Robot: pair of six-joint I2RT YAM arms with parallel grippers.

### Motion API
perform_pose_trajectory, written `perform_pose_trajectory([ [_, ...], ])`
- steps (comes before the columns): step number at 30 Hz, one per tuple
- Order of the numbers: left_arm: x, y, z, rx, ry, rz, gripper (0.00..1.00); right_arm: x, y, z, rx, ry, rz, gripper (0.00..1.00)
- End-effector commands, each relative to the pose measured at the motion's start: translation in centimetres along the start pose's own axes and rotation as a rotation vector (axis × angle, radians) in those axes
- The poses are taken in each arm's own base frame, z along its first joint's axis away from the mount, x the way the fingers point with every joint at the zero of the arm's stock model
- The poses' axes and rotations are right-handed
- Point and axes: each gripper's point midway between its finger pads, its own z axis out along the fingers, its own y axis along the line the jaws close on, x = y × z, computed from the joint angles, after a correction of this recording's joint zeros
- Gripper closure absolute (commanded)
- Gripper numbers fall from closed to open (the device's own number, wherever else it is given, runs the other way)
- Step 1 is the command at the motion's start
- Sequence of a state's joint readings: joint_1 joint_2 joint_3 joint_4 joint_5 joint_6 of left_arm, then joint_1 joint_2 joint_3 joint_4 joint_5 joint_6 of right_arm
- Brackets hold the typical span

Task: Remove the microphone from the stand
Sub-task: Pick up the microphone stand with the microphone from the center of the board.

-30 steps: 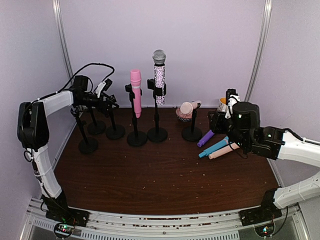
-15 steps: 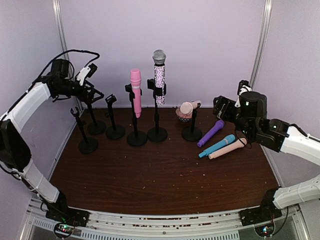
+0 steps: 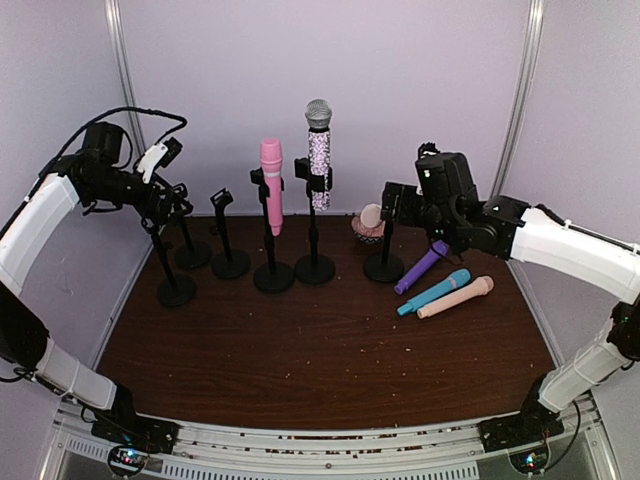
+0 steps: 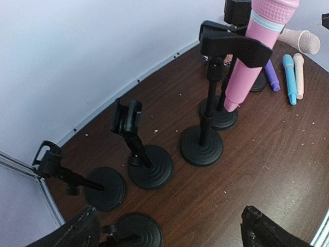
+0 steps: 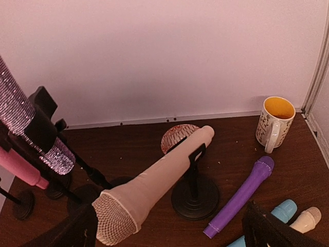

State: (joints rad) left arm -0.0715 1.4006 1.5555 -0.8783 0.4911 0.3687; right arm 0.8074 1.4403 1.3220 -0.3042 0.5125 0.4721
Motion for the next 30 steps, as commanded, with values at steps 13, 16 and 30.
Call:
perform_pose_trajectory([
  [13, 0.2, -2.8, -0.8, 0.128, -0.032, -0.021, 0.02, 3.2, 5.0, 1.8, 0.237, -0.035, -0.478, 0.00],
  [16, 0.1, -2.8, -1.0, 0.125, -0.036, -0.015, 0.02, 4.4, 4.3, 2.7, 0.310, -0.046, -0.585, 0.02],
  [30, -0.7, -3.1, -1.9, 0.126, -0.046, -0.005, 0.02, 5.2, 3.1, 5.5, 0.495, -0.110, -0.883, 0.15],
])
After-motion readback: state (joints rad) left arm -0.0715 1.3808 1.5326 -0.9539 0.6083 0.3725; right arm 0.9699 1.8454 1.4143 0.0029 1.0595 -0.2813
